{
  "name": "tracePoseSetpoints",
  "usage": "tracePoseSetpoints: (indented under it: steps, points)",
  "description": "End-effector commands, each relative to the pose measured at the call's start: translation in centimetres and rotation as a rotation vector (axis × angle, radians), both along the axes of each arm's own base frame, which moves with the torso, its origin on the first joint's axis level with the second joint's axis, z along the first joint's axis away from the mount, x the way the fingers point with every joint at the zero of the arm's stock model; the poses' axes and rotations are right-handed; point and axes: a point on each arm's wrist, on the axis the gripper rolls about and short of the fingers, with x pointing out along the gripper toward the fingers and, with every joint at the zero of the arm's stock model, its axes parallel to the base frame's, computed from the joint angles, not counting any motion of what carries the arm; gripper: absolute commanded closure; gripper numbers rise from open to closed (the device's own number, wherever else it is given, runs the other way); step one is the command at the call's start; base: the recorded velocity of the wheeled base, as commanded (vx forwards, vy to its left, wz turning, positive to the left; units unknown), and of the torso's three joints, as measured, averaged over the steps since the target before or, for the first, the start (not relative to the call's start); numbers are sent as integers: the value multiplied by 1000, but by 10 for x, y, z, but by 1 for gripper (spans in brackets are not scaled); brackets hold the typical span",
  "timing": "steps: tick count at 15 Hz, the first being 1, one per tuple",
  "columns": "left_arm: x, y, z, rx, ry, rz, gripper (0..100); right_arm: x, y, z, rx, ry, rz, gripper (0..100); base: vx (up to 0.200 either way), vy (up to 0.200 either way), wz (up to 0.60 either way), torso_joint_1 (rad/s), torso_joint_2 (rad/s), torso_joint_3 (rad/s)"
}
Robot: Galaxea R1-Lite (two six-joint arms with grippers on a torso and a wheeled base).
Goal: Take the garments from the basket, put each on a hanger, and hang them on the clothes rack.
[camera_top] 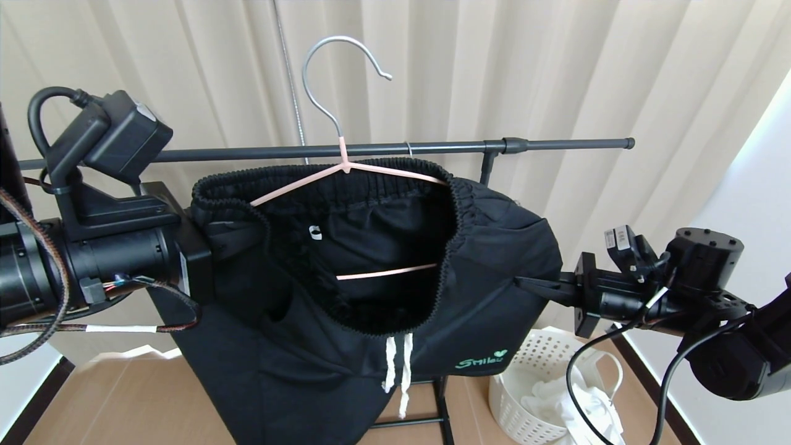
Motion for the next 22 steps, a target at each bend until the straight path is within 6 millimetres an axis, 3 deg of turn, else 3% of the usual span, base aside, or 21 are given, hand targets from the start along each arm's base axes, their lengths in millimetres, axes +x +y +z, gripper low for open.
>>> tracePoseSetpoints:
  steps: [1,7,14,15,22]
  points:
    - [-3,3,3,-6,-11,8,100,3,-4,2,1,-5,-14,100,0,0,0,0,0,0]
    - [-6,8,8,-34,-15,30,100,13,-8,-2,15,30,-54,100,0,0,0,0,0,0]
    - [-5,8,6,-33,-4,36,100,7,-5,-4,13,41,-44,100,0,0,0,0,0,0]
    - [-5,8,5,-37,1,37,100,7,-5,-3,13,39,-44,0,0,0,0,0,0,0]
    - [-2,20,-13,-20,64,97,100,-6,3,14,28,-81,-16,0,0,0,0,0,0,0]
